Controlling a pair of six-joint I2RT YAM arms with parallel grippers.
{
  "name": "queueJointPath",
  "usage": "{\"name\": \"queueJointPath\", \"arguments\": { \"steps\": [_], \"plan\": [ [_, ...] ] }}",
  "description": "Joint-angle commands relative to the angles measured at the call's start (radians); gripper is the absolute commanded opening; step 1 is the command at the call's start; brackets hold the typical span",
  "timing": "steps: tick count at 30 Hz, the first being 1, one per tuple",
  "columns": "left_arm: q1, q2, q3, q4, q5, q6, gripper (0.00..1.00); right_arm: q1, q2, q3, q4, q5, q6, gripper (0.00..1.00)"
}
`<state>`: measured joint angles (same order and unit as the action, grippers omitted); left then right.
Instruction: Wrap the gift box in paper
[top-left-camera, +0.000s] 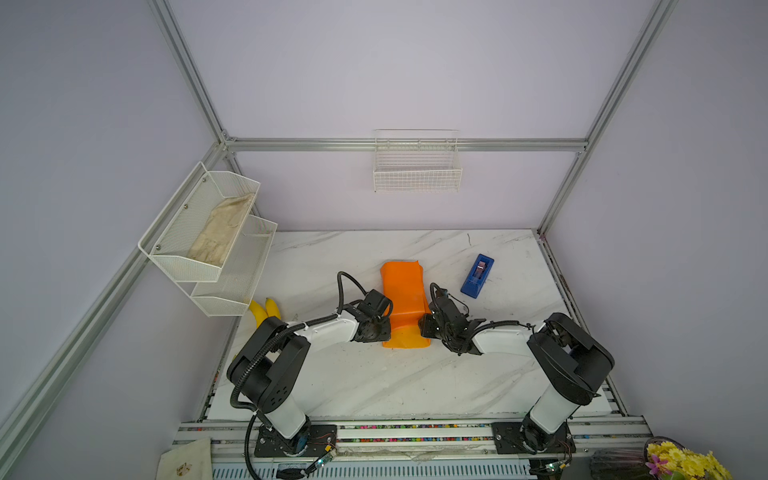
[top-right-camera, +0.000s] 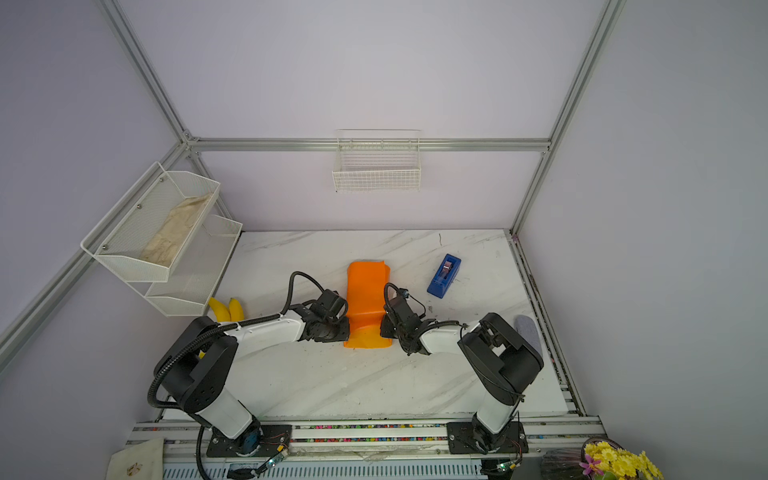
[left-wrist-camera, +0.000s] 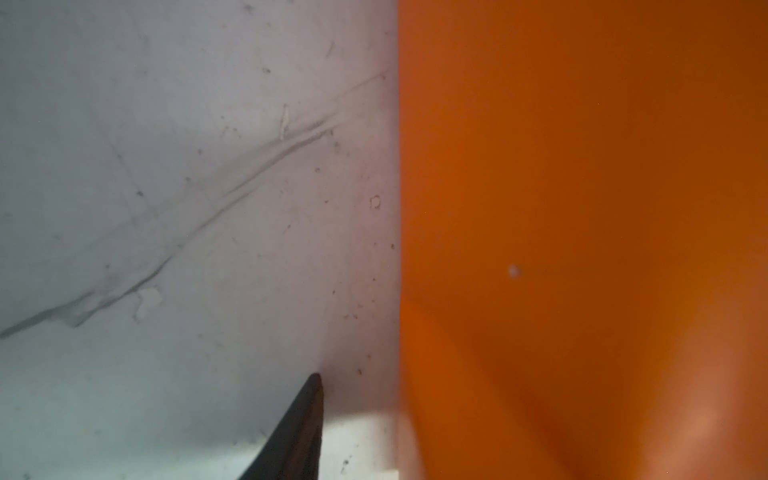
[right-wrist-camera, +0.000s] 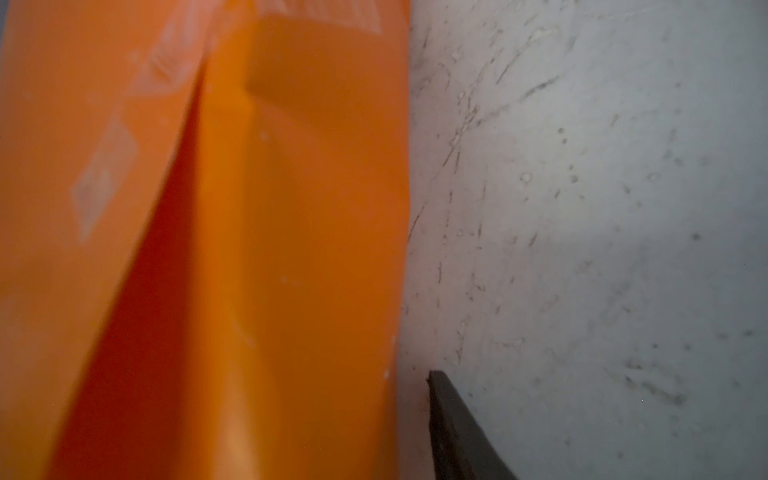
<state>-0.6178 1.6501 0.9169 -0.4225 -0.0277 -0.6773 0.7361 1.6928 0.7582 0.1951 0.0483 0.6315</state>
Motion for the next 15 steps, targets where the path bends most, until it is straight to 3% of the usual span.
{"name": "queueJointPath", "arguments": {
  "steps": [1, 15],
  "plan": [
    [0.000, -0.006, 0.119, -0.080, -0.003, 0.073, 0.41, 0.006, -0.036, 0.024, -0.088, 0.003, -0.033, 0.40],
    [0.001, 0.018, 0.227, -0.191, 0.026, 0.113, 0.42, 0.006, -0.192, 0.035, -0.338, -0.103, -0.072, 0.53]
  ]
}}
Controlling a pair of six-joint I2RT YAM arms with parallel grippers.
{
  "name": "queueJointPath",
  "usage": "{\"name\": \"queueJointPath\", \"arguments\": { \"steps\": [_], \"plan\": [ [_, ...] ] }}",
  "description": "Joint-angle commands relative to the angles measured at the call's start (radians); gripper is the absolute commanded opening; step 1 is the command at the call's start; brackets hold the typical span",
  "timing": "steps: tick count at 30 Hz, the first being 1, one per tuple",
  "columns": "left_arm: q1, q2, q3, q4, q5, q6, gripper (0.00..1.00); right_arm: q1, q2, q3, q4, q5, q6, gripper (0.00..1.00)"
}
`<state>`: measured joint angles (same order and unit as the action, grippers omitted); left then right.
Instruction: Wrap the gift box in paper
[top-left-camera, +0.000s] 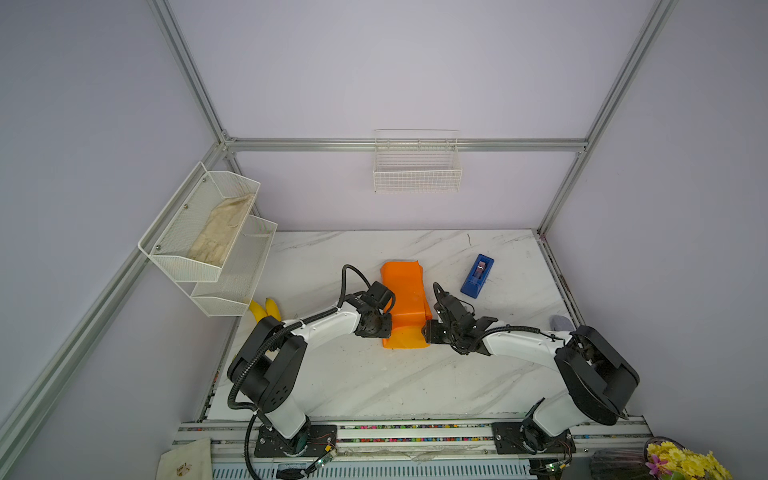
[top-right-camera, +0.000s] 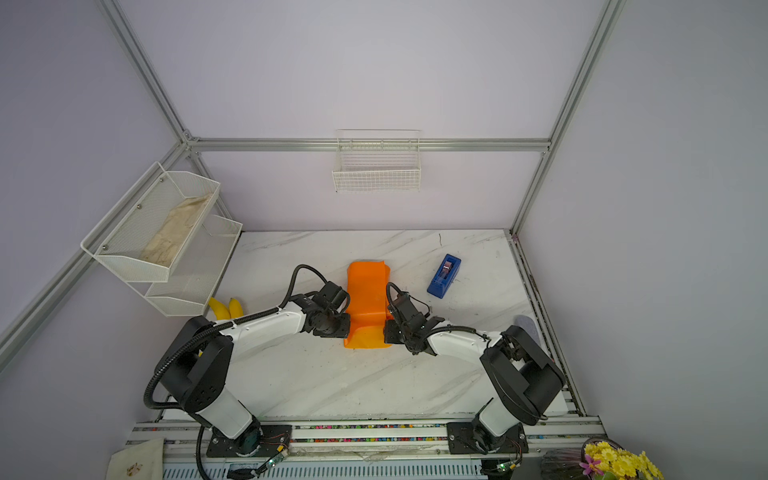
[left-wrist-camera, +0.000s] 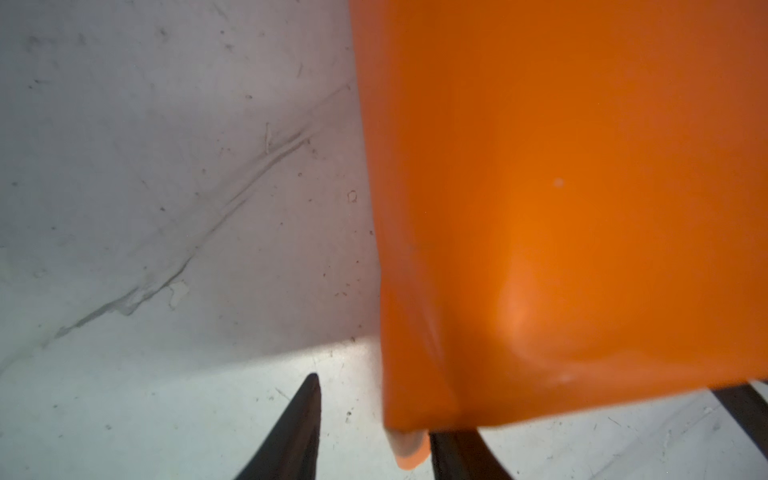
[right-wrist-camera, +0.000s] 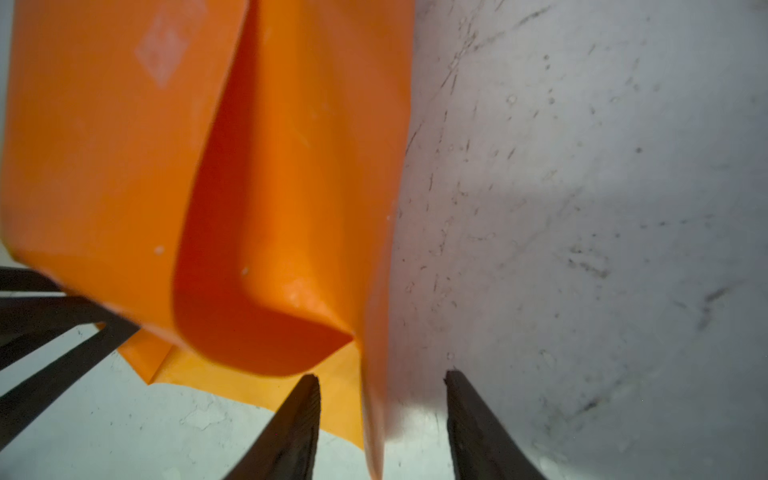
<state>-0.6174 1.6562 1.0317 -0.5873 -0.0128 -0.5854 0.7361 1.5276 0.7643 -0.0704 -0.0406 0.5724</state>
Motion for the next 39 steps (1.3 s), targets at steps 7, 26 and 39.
{"name": "queueJointPath", "arguments": {
  "steps": [7, 26, 39],
  "plan": [
    [0.001, 0.108, 0.123, -0.055, -0.015, 0.010, 0.35, 0.005, -0.023, 0.089, -0.094, 0.026, 0.040, 0.55],
    [0.001, 0.141, 0.113, -0.051, -0.041, 0.018, 0.12, 0.006, 0.120, 0.186, -0.082, -0.016, 0.031, 0.45],
    [-0.002, 0.124, 0.128, -0.059, -0.030, 0.015, 0.15, 0.006, 0.063, 0.187, -0.253, -0.011, 0.055, 0.55]
  ]
}}
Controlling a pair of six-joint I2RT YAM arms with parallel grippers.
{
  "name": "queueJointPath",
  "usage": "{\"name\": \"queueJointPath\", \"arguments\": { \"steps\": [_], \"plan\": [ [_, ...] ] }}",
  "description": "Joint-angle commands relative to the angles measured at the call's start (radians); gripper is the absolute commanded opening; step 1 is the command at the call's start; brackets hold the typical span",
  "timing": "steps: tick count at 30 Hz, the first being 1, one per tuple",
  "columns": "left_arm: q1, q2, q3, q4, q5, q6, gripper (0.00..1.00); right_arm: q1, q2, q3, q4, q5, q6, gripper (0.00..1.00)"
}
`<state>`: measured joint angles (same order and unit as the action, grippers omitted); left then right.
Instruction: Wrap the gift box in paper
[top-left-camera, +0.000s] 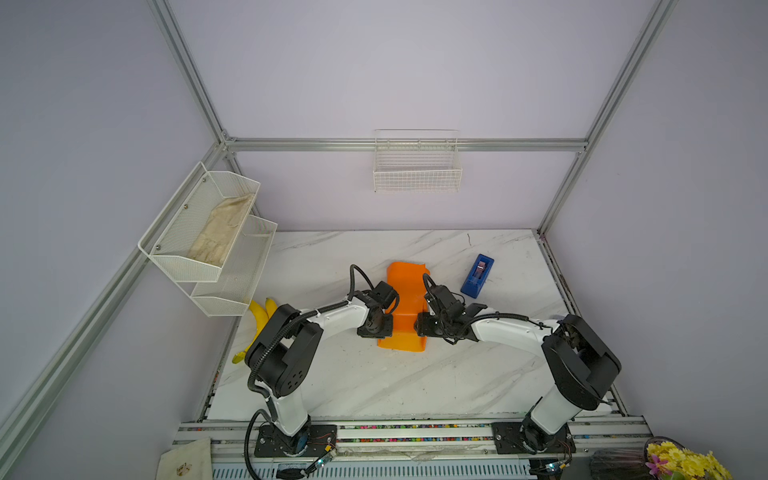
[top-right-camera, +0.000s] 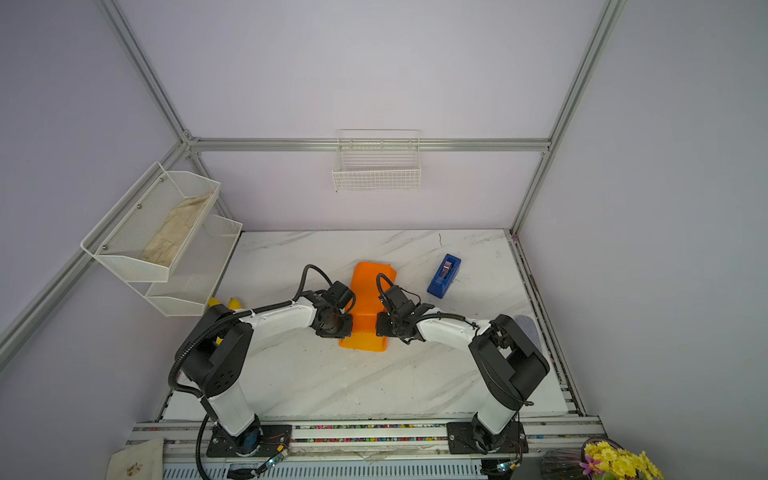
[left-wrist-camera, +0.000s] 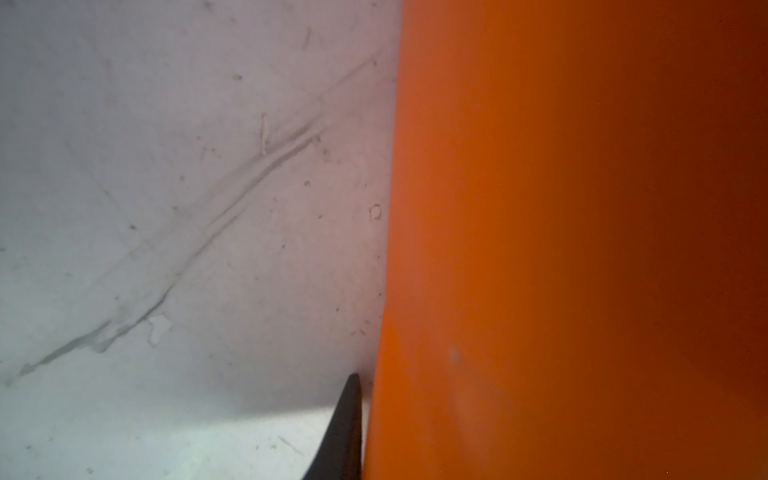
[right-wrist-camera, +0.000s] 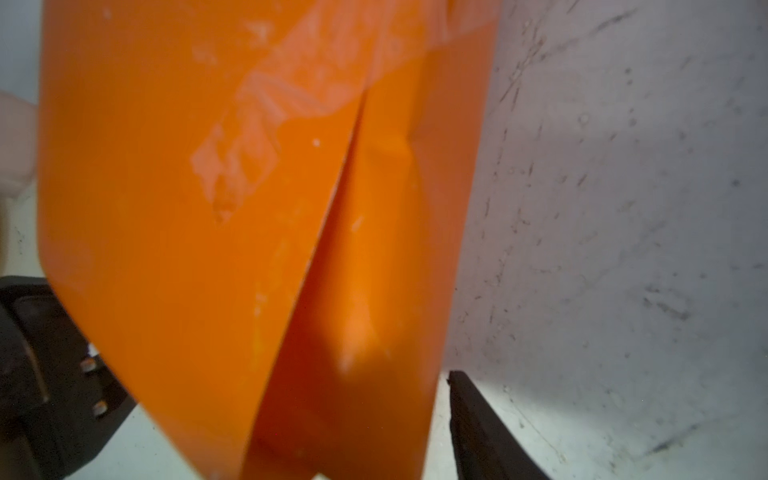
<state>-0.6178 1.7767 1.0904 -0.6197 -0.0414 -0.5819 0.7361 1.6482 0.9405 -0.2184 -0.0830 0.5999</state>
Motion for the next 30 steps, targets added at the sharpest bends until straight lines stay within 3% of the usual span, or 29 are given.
{"name": "queueJointPath", "arguments": {
  "steps": [1, 6, 12, 15, 22, 30],
  "plan": [
    [-0.002, 0.005, 0.069, -0.029, -0.004, 0.013, 0.15, 0.005, -0.085, 0.013, -0.127, 0.049, 0.038, 0.55],
    [-0.002, 0.020, 0.075, -0.029, 0.001, 0.013, 0.15, 0.006, -0.170, 0.080, -0.173, 0.073, 0.078, 0.51],
    [-0.002, 0.025, 0.081, -0.029, 0.003, 0.014, 0.14, 0.005, -0.093, 0.176, -0.072, -0.067, 0.031, 0.26],
    [-0.002, 0.023, 0.079, -0.029, 0.002, 0.013, 0.14, 0.006, -0.030, 0.210, -0.040, -0.116, 0.015, 0.19],
    [-0.002, -0.005, 0.071, -0.029, -0.005, 0.014, 0.17, 0.005, 0.025, 0.183, -0.068, -0.056, 0.043, 0.15],
    [-0.002, -0.101, 0.103, -0.034, 0.006, 0.034, 0.37, 0.004, 0.031, 0.139, -0.067, -0.026, 0.047, 0.14]
  ]
}}
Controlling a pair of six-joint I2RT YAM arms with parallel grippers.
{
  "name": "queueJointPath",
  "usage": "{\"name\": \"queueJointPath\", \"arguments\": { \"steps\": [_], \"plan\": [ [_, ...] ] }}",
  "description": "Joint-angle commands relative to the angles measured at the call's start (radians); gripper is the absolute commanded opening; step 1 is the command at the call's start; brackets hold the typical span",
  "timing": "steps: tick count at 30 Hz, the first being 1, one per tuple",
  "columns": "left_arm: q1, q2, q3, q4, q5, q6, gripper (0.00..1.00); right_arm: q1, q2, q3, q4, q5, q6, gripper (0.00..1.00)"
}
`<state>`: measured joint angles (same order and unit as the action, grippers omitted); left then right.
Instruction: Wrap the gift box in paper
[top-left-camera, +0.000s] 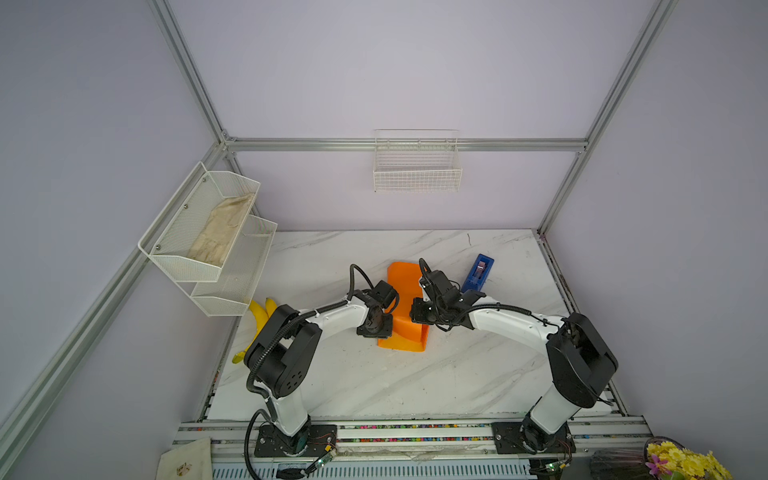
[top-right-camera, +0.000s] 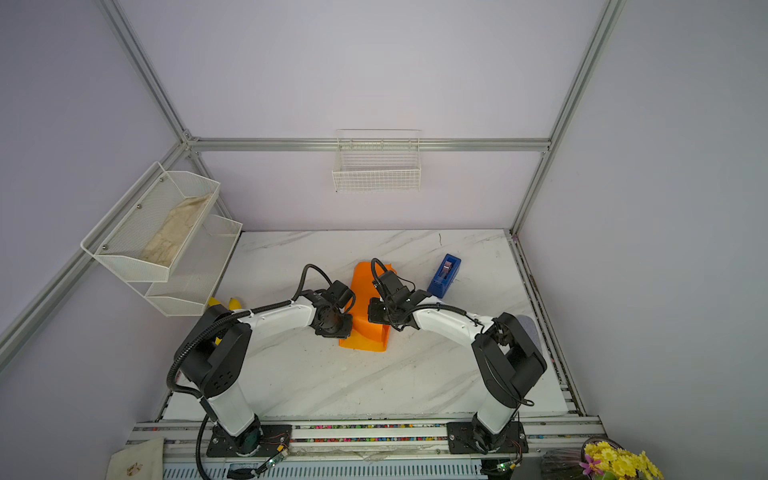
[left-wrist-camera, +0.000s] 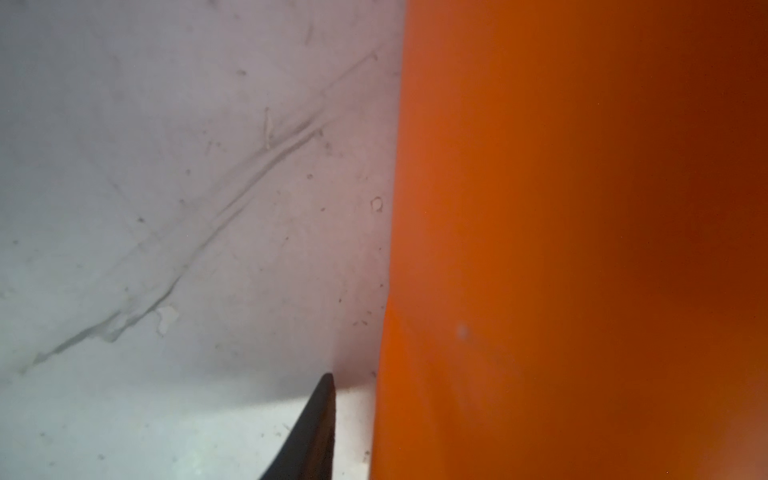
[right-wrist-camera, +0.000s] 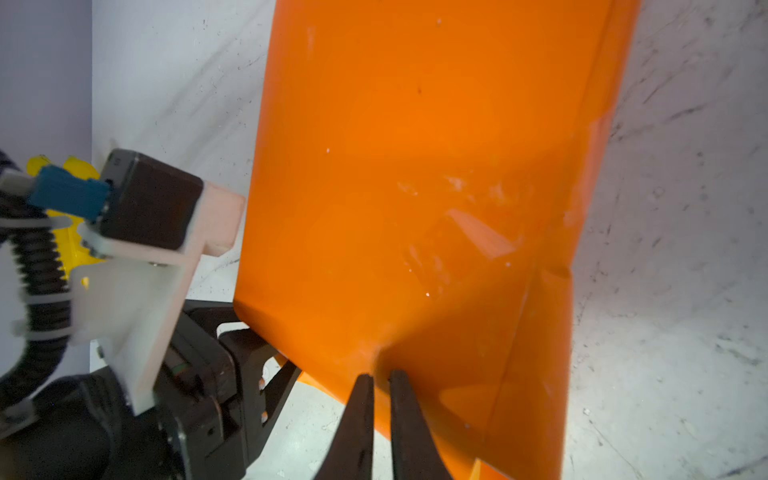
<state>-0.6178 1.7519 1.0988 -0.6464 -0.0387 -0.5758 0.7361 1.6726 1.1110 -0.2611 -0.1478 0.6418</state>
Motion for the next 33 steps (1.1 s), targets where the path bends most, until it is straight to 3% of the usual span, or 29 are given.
{"name": "queueJointPath", "arguments": {
  "steps": [1, 11, 33],
  "plan": [
    [-0.002, -0.091, 0.105, -0.010, 0.004, 0.031, 0.39, 0.005, 0.007, -0.030, -0.026, 0.039, 0.005, 0.14],
    [0.003, -0.146, 0.164, -0.041, 0.001, 0.032, 0.42, 0.004, 0.005, -0.009, -0.045, 0.046, -0.001, 0.14],
    [0.031, -0.022, 0.110, 0.024, 0.038, -0.002, 0.42, 0.005, -0.004, 0.006, -0.057, 0.046, -0.001, 0.14]
  ]
}}
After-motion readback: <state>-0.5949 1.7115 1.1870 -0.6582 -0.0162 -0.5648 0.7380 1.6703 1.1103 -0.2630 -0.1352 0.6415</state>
